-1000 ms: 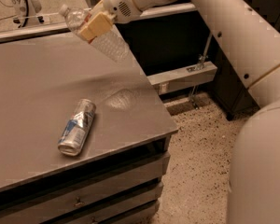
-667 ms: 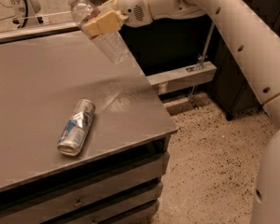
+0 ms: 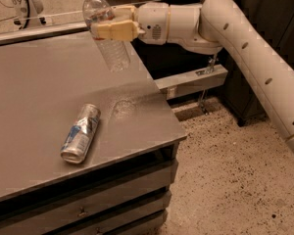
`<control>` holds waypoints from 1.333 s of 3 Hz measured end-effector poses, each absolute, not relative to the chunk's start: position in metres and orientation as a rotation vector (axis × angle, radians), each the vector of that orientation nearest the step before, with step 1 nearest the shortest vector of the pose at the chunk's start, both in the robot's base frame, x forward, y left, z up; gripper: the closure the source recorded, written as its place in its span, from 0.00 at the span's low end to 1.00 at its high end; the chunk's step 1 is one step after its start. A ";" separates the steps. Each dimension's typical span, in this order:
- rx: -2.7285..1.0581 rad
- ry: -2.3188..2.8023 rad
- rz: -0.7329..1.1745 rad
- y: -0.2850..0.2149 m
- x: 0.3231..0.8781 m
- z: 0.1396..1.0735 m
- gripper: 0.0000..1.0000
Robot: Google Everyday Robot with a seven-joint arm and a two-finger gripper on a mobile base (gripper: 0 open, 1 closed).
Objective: Place water bottle upright
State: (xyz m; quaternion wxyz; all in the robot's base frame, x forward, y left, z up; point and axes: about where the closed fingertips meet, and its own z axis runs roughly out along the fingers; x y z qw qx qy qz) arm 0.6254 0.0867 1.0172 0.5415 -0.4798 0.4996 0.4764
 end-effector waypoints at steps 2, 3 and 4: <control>-1.097 1.061 1.123 0.078 0.622 0.990 1.00; -1.107 1.041 1.097 0.070 0.625 0.964 1.00; -1.098 1.027 1.085 0.063 0.631 0.949 1.00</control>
Offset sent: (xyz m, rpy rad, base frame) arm 0.0007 -0.0221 -0.0590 0.1095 -0.1648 -0.0153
